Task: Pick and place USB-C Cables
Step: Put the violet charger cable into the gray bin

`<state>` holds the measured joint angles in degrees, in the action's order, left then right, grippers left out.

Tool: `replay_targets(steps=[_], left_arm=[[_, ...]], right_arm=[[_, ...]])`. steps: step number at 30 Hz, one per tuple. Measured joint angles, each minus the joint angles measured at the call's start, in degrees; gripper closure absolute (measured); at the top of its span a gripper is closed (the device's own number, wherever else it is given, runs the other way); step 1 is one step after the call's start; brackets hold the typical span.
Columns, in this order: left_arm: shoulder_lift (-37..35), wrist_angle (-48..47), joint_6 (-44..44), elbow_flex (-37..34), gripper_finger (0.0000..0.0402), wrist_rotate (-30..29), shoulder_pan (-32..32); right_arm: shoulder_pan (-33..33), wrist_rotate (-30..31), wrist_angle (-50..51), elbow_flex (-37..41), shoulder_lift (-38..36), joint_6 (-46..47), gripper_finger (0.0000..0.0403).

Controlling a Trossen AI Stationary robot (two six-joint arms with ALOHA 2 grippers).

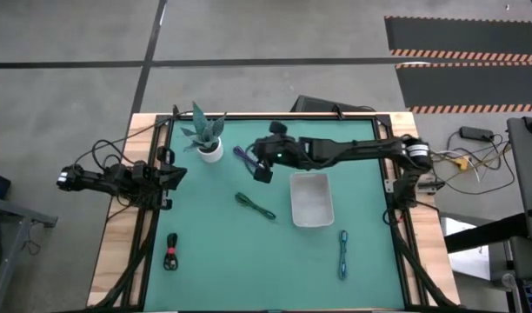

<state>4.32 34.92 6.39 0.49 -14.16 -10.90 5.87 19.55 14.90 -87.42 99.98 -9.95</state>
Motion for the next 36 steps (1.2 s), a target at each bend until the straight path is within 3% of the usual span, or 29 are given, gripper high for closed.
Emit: replay_targets(steps=[8, 22, 29, 36], left_arm=[[0.2, -0.4, 0.0, 0.0, 0.0402, -0.1, 0.0], [0.1, -0.5, 0.0, -0.1, 0.0402, -4.6, 0.0], [0.0, -0.5, 0.0, -0.1, 0.0402, -5.2, 0.0], [0.0, -0.4, 0.1, -0.1, 0.0402, -5.7, 0.0]], right_arm=[[4.2, -13.3, 13.1, -11.5, 8.0, 5.4, 0.0353], [8.2, -15.3, 25.1, -30.4, 24.2, 8.5, 0.0376], [8.7, -15.1, 25.6, -33.4, 29.0, 7.8, 0.0348], [9.1, -15.1, 25.6, -32.8, 29.6, 7.9, 0.0286]])
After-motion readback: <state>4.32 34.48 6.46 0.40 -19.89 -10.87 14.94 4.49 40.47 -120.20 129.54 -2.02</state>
